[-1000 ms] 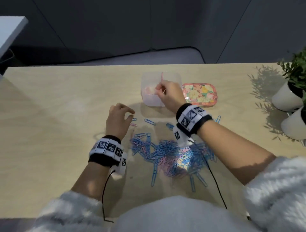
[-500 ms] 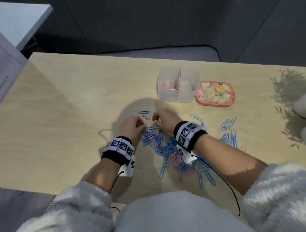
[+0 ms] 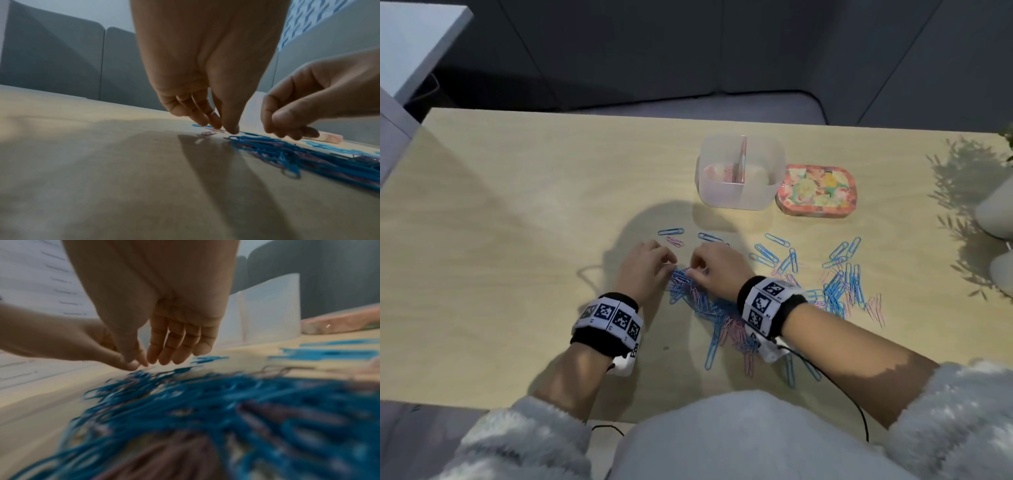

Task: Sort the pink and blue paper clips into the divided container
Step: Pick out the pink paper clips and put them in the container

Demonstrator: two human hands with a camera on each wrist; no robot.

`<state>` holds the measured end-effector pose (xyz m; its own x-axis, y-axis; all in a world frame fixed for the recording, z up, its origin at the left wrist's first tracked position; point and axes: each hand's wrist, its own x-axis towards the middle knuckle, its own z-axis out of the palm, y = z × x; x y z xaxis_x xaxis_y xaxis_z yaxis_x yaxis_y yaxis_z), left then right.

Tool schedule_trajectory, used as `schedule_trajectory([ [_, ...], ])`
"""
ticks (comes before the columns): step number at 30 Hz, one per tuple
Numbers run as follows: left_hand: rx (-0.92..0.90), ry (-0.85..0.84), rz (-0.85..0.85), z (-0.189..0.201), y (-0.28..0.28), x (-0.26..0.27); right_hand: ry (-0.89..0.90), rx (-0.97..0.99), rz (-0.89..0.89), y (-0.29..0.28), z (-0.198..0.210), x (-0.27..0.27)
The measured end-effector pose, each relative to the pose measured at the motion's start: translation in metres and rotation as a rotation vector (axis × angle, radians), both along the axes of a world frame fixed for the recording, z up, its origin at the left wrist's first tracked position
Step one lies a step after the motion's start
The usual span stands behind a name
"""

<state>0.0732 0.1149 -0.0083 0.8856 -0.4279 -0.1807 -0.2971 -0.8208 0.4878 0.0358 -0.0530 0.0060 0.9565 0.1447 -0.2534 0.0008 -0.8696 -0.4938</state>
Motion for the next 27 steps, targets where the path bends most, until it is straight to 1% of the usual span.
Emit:
schedule_trajectory([
  [2,-0.043,0.018,0.041,-0.002,0.002,-0.002,0.036,-0.036,0.064,0.01,-0.005,-0.004],
  [3,-0.075,0.036,0.061,-0.002,0.003,-0.004,0.042,-0.037,0.062,0.011,-0.008,-0.003],
  [6,-0.149,0.096,0.098,-0.002,0.004,-0.012,0.092,0.08,-0.06,-0.001,-0.013,0.001],
  [9,-0.175,0.084,0.112,-0.007,0.005,-0.017,0.131,0.17,-0.187,-0.022,-0.014,0.002],
  [14,-0.179,0.062,0.112,-0.008,0.003,-0.018,0.136,0.226,-0.278,-0.053,-0.012,-0.001],
  [16,-0.191,0.058,0.111,-0.006,0.002,-0.019,0.144,0.217,-0.293,-0.061,-0.013,-0.002],
  [18,-0.178,0.067,0.094,-0.005,0.002,-0.018,0.093,0.108,-0.302,-0.064,-0.011,-0.003],
  [19,-0.164,0.066,0.081,-0.005,0.002,-0.017,0.036,0.008,-0.283,-0.063,-0.009,-0.003],
  [21,-0.131,0.045,0.066,-0.005,0.002,-0.016,-0.084,-0.155,-0.184,-0.051,-0.003,-0.001],
  [22,-0.119,0.031,0.069,-0.005,0.002,-0.015,-0.12,-0.167,-0.109,-0.042,0.001,0.0],
  [23,-0.112,0.02,0.079,-0.005,0.001,-0.014,-0.123,-0.125,-0.031,-0.032,0.003,0.001],
  [25,-0.109,0.017,0.101,-0.004,-0.001,-0.013,-0.054,-0.039,0.128,-0.013,0.003,-0.001],
  [27,-0.102,0.027,0.115,-0.004,-0.002,-0.012,0.009,-0.066,0.251,-0.001,0.0,-0.006],
])
